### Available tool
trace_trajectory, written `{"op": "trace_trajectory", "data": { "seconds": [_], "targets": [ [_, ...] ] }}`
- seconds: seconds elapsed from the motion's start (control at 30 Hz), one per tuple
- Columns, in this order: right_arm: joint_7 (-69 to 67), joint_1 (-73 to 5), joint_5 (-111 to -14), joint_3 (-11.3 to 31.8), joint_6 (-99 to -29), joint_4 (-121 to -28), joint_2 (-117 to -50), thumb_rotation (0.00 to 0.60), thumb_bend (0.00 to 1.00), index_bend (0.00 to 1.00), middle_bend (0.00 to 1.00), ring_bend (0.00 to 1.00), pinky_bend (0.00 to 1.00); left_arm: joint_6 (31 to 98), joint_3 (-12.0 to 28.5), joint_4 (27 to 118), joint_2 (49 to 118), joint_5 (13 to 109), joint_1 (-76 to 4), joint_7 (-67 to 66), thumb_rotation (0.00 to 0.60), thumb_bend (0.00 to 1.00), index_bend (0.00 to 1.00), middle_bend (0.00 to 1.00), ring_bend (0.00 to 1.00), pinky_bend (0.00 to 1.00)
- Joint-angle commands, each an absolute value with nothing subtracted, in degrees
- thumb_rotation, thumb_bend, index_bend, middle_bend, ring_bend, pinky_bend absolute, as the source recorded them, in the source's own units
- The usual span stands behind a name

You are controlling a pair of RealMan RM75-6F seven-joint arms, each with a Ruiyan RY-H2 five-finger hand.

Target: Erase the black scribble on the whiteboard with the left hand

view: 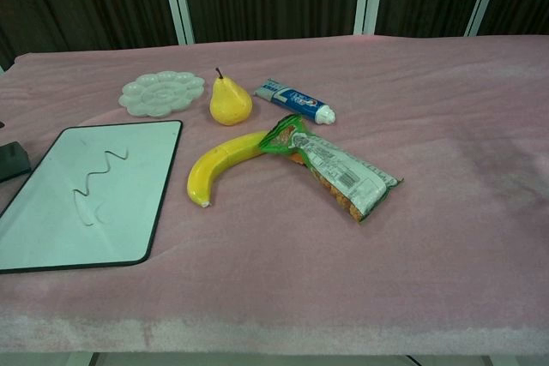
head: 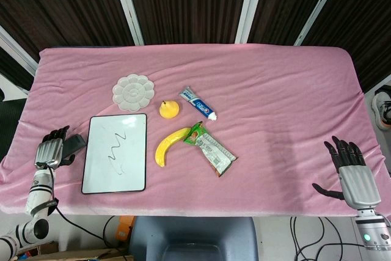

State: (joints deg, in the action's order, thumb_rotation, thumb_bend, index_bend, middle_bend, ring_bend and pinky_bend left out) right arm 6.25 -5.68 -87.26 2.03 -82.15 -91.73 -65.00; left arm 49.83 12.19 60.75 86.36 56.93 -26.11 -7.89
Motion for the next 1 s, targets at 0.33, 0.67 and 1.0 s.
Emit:
{"op": "trace_trajectory", "data": {
  "seconds": [0.33,0.67,1.0],
  "targets": [
    [6.79,-6.02,-87.87,1.53,-81.53,-92.19,-65.16,0.600,0.27,0.00,0.00,0.00,0.00,50.95,11.99,60.39,87.13,56.33,-26.36,-8.98,0.600,0.35,0.19,0.21,0.15,0.17],
    [6.37,-5.67,-87.73,1.37,-81.87,-92.58,-64.58,0.600,0.27,0.00,0.00,0.00,0.00,52.09,12.75,59.72,87.91,50.85,-26.82,-15.72,0.600,0.40,0.35,0.40,0.35,0.40],
    [6.03,-5.65,-87.96,1.18,-81.81,-92.72,-64.36,0.600,0.27,0.00,0.00,0.00,0.00,60.46,12.29,67.79,87.21,59.01,-25.25,-10.30,0.600,0.75,0.61,0.70,0.61,0.53]
  ]
}}
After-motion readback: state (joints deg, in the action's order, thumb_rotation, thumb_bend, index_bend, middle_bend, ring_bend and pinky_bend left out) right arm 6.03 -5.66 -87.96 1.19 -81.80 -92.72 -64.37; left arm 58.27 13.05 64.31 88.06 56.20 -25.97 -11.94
